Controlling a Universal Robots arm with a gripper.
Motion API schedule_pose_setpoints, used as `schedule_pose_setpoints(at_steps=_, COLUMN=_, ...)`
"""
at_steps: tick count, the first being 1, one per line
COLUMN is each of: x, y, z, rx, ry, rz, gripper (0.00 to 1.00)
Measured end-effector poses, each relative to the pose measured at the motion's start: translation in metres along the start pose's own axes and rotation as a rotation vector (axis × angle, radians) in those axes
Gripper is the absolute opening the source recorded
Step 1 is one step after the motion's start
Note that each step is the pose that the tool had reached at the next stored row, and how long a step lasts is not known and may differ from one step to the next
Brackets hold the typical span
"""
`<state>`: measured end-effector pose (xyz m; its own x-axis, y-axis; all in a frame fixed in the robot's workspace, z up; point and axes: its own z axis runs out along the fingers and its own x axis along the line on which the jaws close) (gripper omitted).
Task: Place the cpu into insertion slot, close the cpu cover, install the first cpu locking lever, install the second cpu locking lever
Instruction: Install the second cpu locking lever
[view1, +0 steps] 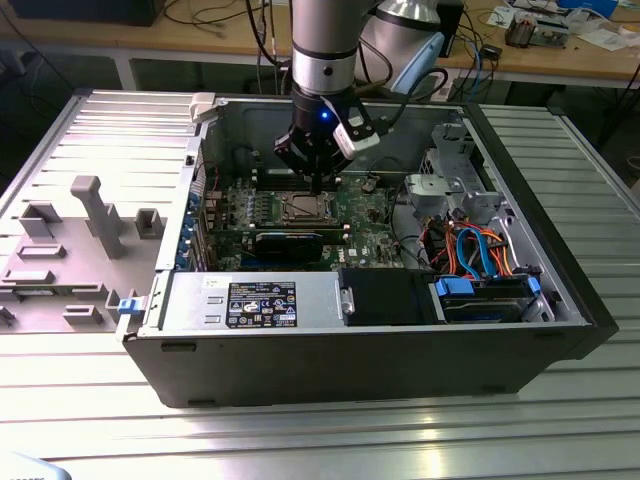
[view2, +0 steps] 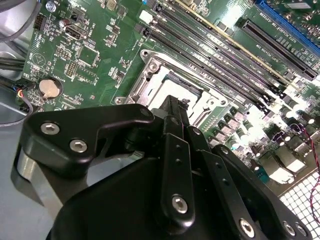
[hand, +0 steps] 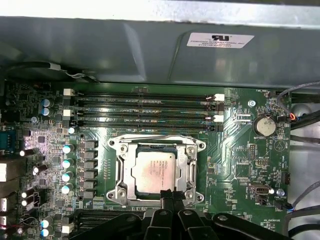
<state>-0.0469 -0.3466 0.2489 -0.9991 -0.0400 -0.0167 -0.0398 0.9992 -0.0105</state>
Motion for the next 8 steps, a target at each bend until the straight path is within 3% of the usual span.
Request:
schedule_pose_setpoints(at_steps=4, x=-0.0002, y=-0.0042, z=0.0, rx=-0.0009, ry=0.0, rz=0.0, gripper=0.11)
schedule_pose_setpoints(at_steps=8, x=0.0, y=-0.016, z=0.0002, rx=-0.0013, ry=-0.0001, rz=0.0, gripper=0.11)
